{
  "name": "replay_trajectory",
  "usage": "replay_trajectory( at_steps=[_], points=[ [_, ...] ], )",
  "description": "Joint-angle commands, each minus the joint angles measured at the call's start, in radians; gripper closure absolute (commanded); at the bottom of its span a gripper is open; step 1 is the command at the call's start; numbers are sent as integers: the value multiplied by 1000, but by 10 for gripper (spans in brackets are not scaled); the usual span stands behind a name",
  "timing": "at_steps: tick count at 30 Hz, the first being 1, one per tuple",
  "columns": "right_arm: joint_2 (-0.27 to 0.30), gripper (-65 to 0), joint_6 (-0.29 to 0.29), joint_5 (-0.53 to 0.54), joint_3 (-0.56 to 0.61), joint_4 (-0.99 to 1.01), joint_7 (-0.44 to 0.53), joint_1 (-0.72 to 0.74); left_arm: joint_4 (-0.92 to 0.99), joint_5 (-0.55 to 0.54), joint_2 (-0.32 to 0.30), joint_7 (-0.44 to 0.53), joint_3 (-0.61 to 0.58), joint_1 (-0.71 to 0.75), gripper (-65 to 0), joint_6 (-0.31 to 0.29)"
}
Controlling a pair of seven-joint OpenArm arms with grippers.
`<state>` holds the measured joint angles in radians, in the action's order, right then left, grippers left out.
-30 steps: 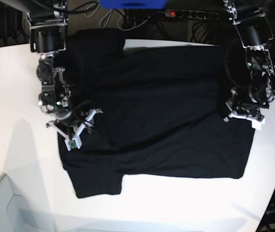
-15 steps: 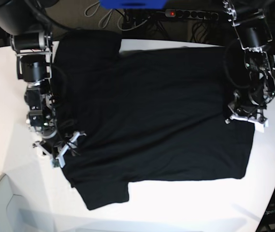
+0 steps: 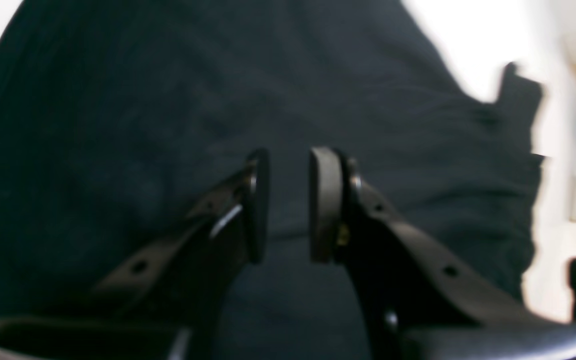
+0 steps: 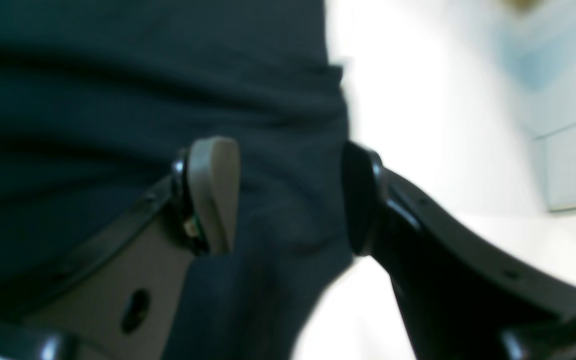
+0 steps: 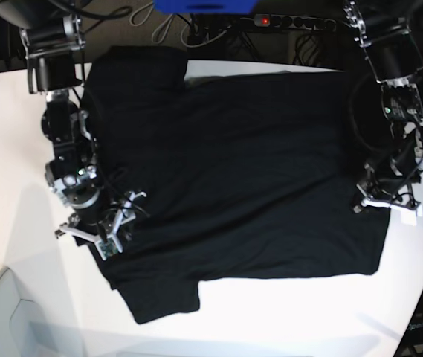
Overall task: Layout the t-shirt on the table in an organized manner, then fold the t-shirt properly
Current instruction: 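Grasp the shirt shoulder with the right gripper and drag it toward the collar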
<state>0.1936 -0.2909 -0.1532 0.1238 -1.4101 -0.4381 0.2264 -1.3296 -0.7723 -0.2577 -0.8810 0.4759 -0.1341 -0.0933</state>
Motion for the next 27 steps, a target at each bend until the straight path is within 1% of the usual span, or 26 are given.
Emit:
replay_trajectory(
  at_steps=[1, 3, 6, 10, 14, 15, 19, 21, 23, 27],
  points=[
    [-6, -332, 6, 0, -6, -67, -17, -3, -51, -31, -28, 10, 5, 9, -141, -6],
    [-35, -332, 6, 0, -6, -156, -104, -71, -113, -71, -44, 10, 4, 60, -141, -6],
    [-61, -332, 6, 0, -6, -229, -164, -149, -172, -88, -61, 10, -3, 121, -141, -4],
    [-87, -332, 6, 0, -6, -237, -172, -232, -167, -83, -67, 10, 1, 213, -141, -4],
    [-98, -332, 6, 0, -6, -232, -172, -270, -161, -80, -67, 10, -3, 279, -141, -4],
    [-101, -332, 6, 0, -6, -232, -172, -275, -159, -65, -67, 13, -3, 285, -141, -4],
    [-104, -332, 6, 2, 1, -232, -172, -322, -106, 70, -53, 19, -1, 262, -141, -4],
    [-130, -332, 6, 2, 3, -232, -172, -342, -51, 121, -38, 19, 1, 213, -141, -4],
    [-141, -332, 6, 2, 4, -232, -172, -364, 8, 150, -33, 19, -1, 172, -141, -6],
    [-145, -332, 6, 2, 6, -237, -172, -419, 104, 170, -32, 21, -3, 86, -141, -6]
  ],
)
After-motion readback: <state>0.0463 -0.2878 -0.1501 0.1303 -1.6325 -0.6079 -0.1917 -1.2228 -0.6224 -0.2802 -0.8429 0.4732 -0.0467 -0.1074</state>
